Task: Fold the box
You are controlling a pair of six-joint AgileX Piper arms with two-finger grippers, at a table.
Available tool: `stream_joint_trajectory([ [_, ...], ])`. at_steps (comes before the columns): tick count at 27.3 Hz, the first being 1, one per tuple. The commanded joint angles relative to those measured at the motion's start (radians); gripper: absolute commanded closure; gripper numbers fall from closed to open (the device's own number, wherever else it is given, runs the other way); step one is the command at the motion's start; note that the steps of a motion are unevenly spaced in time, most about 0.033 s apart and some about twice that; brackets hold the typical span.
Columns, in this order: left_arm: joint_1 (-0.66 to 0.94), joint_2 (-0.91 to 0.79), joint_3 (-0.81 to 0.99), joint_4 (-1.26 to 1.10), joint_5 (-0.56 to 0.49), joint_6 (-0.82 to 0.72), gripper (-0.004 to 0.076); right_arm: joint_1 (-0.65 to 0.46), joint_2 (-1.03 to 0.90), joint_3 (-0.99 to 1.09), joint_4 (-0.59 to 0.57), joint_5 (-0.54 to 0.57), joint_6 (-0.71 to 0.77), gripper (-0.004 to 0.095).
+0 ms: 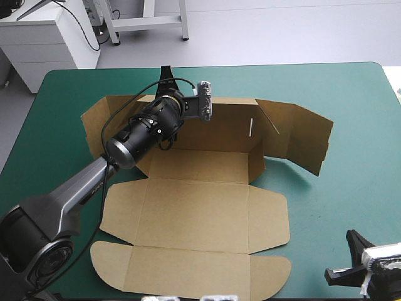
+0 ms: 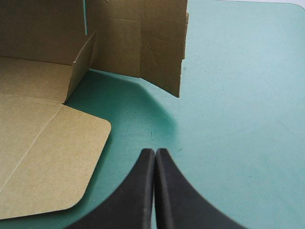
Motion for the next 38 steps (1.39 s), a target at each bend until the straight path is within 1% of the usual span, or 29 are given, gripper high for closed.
stream_joint_trajectory([
  [1, -0.009, -0.068, 0.026, 0.059, -0.069, -0.086, 0.0733, 0.0, -0.022, -0.022, -0.001, -0.078, 0.0, 0.0928],
  [4, -0.041, -0.09, 0.102, 0.258, -0.105, -0.238, 0.0733, 0.0, -0.022, -0.022, -0.001, -0.078, 0.0, 0.0928],
  [6, -0.079, -0.108, 0.164, 0.426, -0.107, -0.395, 0.0733, 0.0, -0.022, -0.022, -0.001, -0.078, 0.0, 0.0928],
  [10, -0.161, -0.152, 0.281, 0.566, -0.097, -0.578, 0.0733, 0.0, -0.022, -0.022, -0.001, -0.078, 0.0, 0.0928],
  [14, -0.191, -0.185, 0.373, 0.676, -0.073, -0.697, 0.0733, 0.0, -0.022, -0.022, -0.001, -0.078, 0.0, 0.0928],
  [18, -0.198, -0.207, 0.451, 0.713, -0.024, -0.76, 0.0732, 0.0, -0.022, -0.022, -0.001, -0.078, 0.0, 0.0927],
  [24, -0.202, -0.24, 0.538, 0.752, -0.029, -0.876, 0.0732, 0.0, -0.022, -0.022, -0.001, -0.078, 0.0, 0.0928],
  [35, -0.226, -0.249, 0.618, 0.74, 0.005, -0.876, 0.0732, 0.0, -0.022, -0.018, -0.003, -0.088, 0.0, 0.0928],
  [38, -0.226, -0.249, 0.62, 0.742, 0.005, -0.876, 0.0732, 0.0, -0.022, -0.018, -0.003, -0.109, 0.0, 0.0928],
])
